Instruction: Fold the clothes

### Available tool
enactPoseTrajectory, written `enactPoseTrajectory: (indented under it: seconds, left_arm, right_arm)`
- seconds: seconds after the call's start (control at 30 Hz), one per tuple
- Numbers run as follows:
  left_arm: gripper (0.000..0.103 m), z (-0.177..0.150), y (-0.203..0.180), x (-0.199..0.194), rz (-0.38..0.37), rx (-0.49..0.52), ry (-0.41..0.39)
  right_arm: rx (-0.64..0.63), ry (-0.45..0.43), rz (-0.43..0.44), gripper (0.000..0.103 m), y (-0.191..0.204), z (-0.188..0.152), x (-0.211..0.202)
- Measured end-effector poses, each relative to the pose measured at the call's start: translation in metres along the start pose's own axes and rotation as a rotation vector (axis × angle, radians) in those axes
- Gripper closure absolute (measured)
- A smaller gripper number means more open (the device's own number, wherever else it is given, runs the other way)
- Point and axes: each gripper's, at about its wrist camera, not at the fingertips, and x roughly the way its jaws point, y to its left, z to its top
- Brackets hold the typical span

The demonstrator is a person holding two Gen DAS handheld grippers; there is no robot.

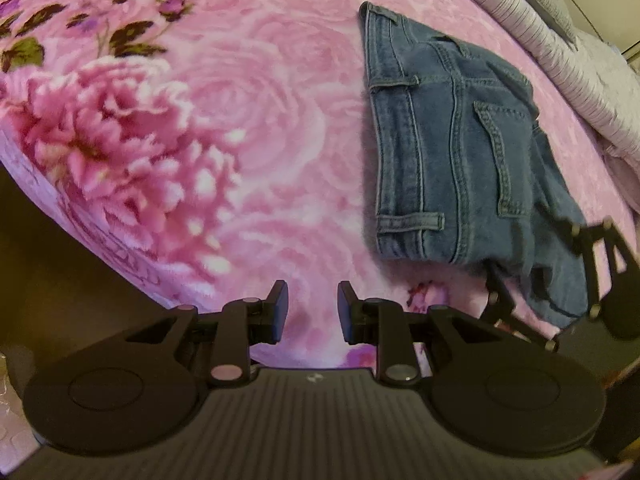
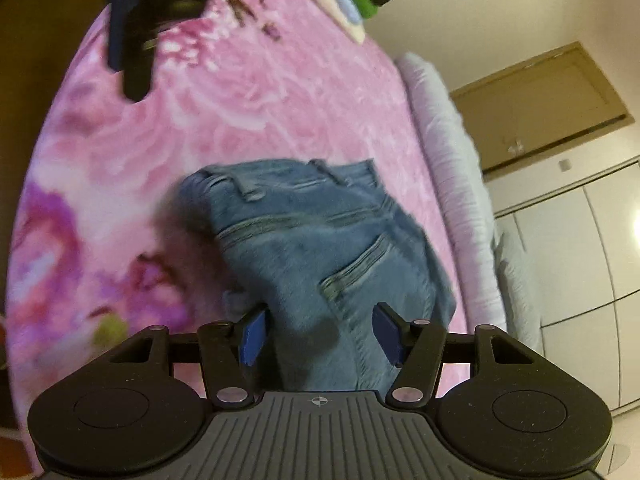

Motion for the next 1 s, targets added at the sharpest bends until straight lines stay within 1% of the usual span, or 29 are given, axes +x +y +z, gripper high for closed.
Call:
enactPoseTrajectory:
  seconds: [0.03, 0.07, 0.1, 0.13, 0.17, 0.2, 0.23, 0.27, 0.3, 0.33, 0.37, 0.43, 0.47, 0.53, 0.6, 0.67, 0.73, 0.8, 0.83, 0.87, 0.9, 0.93, 0.97, 1.0]
  left_arm:
    - [0.082, 0.001, -0.003, -0.001, 0.001, 0.000, -0.004]
    - [0.082, 0.001, -0.007, -0.002, 0.002, 0.001, -0.008]
    - [0.082, 0.002, -0.010, -0.003, 0.004, 0.001, -0.013]
    - [0.082, 0.002, -0.013, -0.004, 0.005, 0.001, -0.017]
    - [0.082, 0.003, -0.017, -0.005, 0.006, 0.001, -0.021]
    - [0.082, 0.003, -0.020, -0.006, 0.007, 0.002, -0.025]
    - [0.082, 0.004, -0.023, -0.007, 0.009, 0.002, -0.029]
    - [0.082, 0.004, -0.027, -0.008, 0.010, 0.002, -0.034]
    - [0.082, 0.005, -0.030, -0.009, 0.011, 0.003, -0.038]
    - [0.082, 0.006, -0.035, -0.011, 0.009, 0.010, -0.045]
    - [0.082, 0.004, -0.043, -0.010, 0.006, 0.022, -0.051]
    - [0.082, 0.005, -0.058, -0.009, -0.001, 0.040, -0.060]
    - [0.082, 0.006, -0.067, -0.009, -0.010, 0.049, -0.064]
    - [0.082, 0.007, -0.085, -0.008, -0.031, 0.074, -0.070]
    - [0.082, 0.007, -0.105, -0.004, -0.049, 0.109, -0.071]
    - [0.081, 0.005, -0.124, 0.003, -0.056, 0.146, -0.065]
    - [0.081, 0.002, -0.137, 0.012, -0.064, 0.153, -0.049]
    - [0.081, -0.001, -0.150, 0.022, -0.072, 0.156, -0.031]
    - [0.081, -0.006, -0.156, 0.029, -0.077, 0.151, -0.018]
    - [0.081, -0.009, -0.161, 0.035, -0.082, 0.140, -0.003]
    - [0.081, -0.011, -0.165, 0.041, -0.091, 0.122, 0.013]
    - [0.081, -0.013, -0.167, 0.047, -0.103, 0.091, 0.029]
    - [0.081, -0.015, -0.169, 0.053, -0.117, 0.057, 0.044]
    - [0.080, -0.015, -0.170, 0.058, -0.135, 0.017, 0.053]
  right_arm:
    - [0.042, -0.018, 0.019, 0.045, -0.008, 0.000, 0.000]
    - [0.094, -0.038, 0.043, 0.061, -0.017, 0.001, -0.001]
    - [0.171, -0.056, 0.079, 0.072, -0.031, 0.000, -0.003]
    - [0.238, -0.060, 0.118, 0.091, -0.044, -0.002, -0.005]
    - [0.305, -0.064, 0.157, 0.095, -0.057, -0.003, -0.006]
    - [0.385, -0.069, 0.194, 0.096, -0.072, -0.006, -0.007]
    - [0.510, -0.072, 0.224, 0.096, -0.092, -0.012, -0.009]
    - [0.664, -0.068, 0.246, 0.097, -0.117, -0.022, -0.010]
    - [0.819, -0.067, 0.259, 0.097, -0.143, -0.033, -0.012]
    - [0.977, -0.075, 0.250, 0.097, -0.171, -0.049, -0.016]
    - [1.133, -0.082, 0.233, 0.097, -0.198, -0.067, -0.021]
    - [1.410, -0.088, 0.150, 0.097, -0.247, -0.116, -0.036]
    - [1.540, -0.087, 0.099, 0.097, -0.268, -0.143, -0.045]
    - [1.771, -0.066, -0.041, 0.097, -0.296, -0.207, -0.070]
    - [1.943, -0.011, -0.191, 0.097, -0.312, -0.266, -0.096]
    - [2.080, 0.096, -0.366, 0.097, -0.313, -0.325, -0.127]
    - [2.210, 0.246, -0.542, 0.097, -0.303, -0.381, -0.153]
    - [2.367, 0.446, -0.661, 0.097, -0.278, -0.437, -0.173]
    - [2.464, 0.540, -0.668, 0.097, -0.261, -0.462, -0.179]
    - [2.538, 0.608, -0.641, 0.097, -0.246, -0.480, -0.183]
    - [2.579, 0.666, -0.582, 0.097, -0.230, -0.493, -0.185]
    - [2.585, 0.697, -0.517, 0.097, -0.218, -0.500, -0.185]
    - [2.581, 0.722, -0.450, 0.094, -0.208, -0.502, -0.184]
    - [2.583, 0.731, -0.382, 0.093, -0.198, -0.504, -0.184]
